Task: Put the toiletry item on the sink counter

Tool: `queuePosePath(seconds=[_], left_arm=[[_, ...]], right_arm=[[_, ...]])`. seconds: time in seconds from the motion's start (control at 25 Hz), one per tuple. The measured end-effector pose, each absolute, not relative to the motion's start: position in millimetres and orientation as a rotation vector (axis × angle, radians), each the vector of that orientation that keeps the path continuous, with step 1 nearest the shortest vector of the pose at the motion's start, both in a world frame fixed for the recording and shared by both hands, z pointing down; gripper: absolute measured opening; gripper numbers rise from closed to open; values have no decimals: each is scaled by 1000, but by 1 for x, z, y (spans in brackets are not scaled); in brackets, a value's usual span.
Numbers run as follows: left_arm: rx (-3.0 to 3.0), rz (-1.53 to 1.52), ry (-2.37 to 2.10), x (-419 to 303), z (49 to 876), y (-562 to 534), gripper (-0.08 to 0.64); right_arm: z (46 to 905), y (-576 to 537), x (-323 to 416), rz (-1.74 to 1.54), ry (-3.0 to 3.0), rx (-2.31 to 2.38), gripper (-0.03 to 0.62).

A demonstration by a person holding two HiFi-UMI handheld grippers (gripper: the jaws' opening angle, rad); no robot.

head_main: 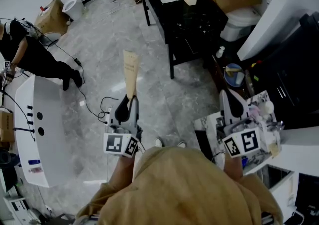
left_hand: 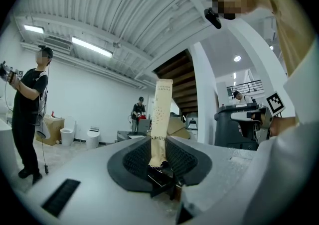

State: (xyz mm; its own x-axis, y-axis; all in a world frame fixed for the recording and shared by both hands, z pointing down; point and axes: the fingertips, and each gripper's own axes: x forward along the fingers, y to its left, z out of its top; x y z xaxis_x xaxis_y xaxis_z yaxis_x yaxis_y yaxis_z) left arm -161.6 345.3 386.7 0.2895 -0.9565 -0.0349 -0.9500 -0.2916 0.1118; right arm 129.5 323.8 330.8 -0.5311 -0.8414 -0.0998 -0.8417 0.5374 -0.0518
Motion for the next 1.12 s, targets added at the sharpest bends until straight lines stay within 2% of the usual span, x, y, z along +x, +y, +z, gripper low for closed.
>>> queuePosePath(seconds=[0.56, 0.8, 1.12], left_arm=[[2430, -95, -1856, -155, 407, 350, 81], [2458, -91, -1746, -155, 430, 275, 81], [2541, -146, -1593, -188, 424, 109, 81]], right_arm=[[352, 322, 115, -72, 2680, -1363, 2], [371, 272, 101, -114, 2690, -1427, 2], [364, 133, 43, -74, 2723, -1504, 2]])
